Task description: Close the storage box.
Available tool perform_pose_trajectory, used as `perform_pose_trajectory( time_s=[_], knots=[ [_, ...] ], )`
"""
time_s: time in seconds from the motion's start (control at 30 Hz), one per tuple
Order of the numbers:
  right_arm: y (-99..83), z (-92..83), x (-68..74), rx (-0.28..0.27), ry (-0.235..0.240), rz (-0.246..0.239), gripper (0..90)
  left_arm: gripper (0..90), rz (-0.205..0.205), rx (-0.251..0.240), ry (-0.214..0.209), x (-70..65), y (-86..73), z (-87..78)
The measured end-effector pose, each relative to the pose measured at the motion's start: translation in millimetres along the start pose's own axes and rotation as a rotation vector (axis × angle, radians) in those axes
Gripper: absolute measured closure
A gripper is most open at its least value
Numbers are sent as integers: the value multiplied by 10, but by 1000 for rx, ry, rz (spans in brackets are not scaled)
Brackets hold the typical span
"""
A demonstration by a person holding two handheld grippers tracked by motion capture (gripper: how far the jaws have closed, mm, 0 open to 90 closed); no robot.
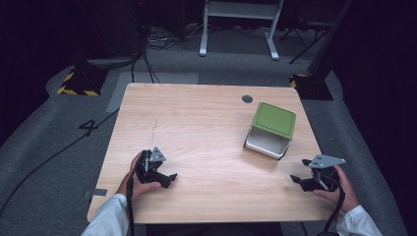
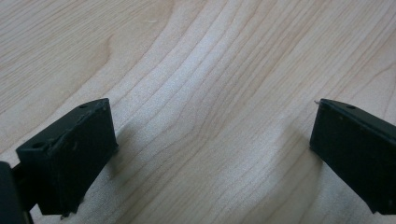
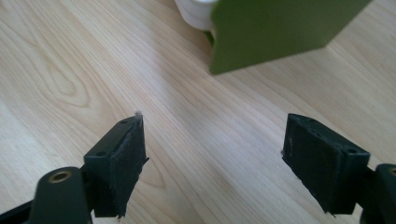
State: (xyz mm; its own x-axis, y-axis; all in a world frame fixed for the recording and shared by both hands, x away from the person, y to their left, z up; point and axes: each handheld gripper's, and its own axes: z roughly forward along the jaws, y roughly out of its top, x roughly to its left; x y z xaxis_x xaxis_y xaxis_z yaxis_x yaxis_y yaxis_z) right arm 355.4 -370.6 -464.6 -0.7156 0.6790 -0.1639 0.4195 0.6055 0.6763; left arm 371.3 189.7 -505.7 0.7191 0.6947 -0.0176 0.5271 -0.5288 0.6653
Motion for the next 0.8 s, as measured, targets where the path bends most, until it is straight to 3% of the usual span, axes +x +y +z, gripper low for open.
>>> perform_pose_trajectory(
  time_s=[0.43, 0.67, 0.8],
  knots=[
    [-327, 88, -155, 0, -26, 132, 214, 5, 1, 1, 0, 1, 1, -1],
    [-491, 90, -223, -36, -37, 247, 190, 5, 0, 1, 1, -1, 0, -1],
    [-538, 79, -220, -53, -59, 277, 178, 5, 0, 1, 2, -1, 0, -1]
  ],
)
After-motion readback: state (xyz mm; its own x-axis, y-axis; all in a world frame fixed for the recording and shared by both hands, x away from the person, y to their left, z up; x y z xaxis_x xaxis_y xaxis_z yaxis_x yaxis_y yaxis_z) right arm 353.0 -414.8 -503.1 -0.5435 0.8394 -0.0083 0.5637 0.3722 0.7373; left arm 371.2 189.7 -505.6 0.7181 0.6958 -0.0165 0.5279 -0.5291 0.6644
